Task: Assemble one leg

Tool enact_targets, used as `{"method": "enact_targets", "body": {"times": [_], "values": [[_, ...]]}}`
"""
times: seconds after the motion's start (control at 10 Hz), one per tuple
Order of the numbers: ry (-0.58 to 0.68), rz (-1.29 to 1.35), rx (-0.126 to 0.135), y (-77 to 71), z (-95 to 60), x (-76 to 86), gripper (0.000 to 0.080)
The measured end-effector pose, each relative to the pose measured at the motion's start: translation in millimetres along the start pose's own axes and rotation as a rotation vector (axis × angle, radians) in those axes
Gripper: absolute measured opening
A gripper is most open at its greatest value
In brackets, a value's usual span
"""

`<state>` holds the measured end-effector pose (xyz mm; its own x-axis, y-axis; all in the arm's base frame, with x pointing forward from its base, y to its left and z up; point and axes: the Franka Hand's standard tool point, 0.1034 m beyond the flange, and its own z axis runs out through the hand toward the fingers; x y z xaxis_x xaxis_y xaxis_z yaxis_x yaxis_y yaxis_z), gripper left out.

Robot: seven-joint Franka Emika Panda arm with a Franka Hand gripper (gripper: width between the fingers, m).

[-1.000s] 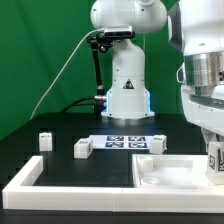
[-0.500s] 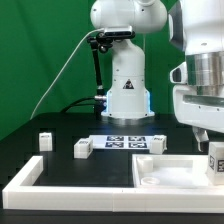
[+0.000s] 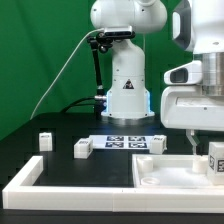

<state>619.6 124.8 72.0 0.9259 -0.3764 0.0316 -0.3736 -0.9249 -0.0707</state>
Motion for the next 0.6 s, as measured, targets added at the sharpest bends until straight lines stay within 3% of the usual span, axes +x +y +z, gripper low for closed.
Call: {"method": "enact_targets", "body": {"times": [0.3, 0.6], "values": [[0.01, -0.327, -0.032, 1.2, 0.0, 2.2, 0.0649], [0.01, -0.533, -0.04, 3.3, -0.1, 3.7, 0.0649]]}}
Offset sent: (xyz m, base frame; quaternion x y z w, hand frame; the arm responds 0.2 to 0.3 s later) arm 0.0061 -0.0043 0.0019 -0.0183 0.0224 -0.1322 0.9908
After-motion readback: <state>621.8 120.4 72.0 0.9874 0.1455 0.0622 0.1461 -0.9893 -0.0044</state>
